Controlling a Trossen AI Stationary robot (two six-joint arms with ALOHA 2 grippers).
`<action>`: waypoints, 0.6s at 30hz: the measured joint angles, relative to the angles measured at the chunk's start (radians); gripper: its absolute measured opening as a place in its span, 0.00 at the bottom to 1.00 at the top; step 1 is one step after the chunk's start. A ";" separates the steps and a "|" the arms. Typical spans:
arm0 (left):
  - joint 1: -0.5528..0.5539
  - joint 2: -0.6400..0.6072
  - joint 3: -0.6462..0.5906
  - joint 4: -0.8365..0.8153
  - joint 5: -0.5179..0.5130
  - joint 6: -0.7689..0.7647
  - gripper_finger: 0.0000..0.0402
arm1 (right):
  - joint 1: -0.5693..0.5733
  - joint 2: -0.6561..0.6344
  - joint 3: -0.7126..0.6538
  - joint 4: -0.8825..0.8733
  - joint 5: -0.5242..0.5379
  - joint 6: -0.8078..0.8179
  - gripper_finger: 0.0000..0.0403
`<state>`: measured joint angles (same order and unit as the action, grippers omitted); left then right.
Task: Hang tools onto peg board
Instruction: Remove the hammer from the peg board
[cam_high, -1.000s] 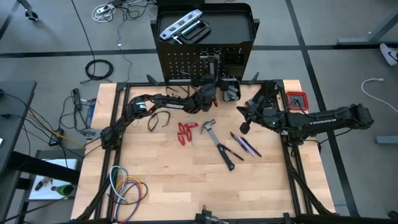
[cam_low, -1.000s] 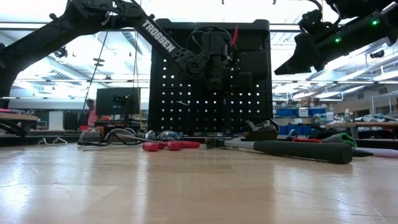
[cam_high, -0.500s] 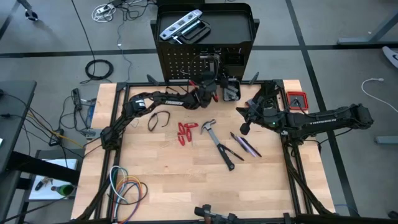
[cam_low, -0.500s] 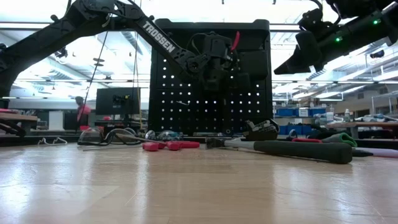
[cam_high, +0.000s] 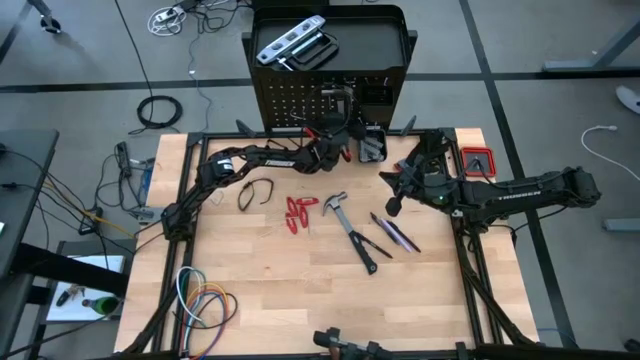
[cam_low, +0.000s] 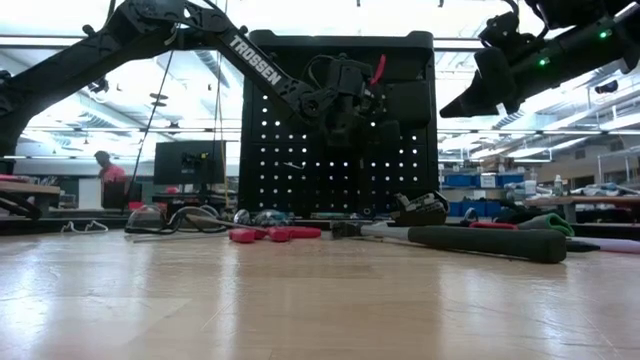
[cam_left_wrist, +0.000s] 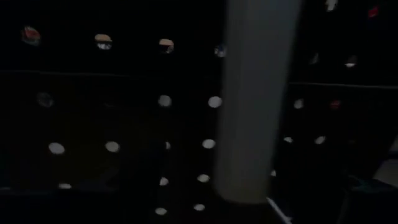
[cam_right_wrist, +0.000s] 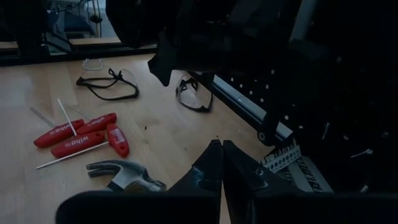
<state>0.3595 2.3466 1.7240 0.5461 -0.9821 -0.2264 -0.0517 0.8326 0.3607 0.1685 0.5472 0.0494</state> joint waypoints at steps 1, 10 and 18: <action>-0.002 0.000 0.008 -0.014 0.000 -0.019 0.73 | 0.000 0.000 0.000 0.004 0.000 0.000 0.05; -0.001 0.000 0.023 -0.045 0.000 -0.059 0.73 | 0.000 0.000 0.000 0.011 0.000 0.000 0.04; -0.001 0.000 0.023 -0.042 0.016 -0.038 0.53 | 0.000 0.000 0.000 0.011 0.000 0.000 0.05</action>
<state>0.3584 2.3466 1.7473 0.5037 -0.9658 -0.2641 -0.0517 0.8327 0.3607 0.1795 0.5472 0.0498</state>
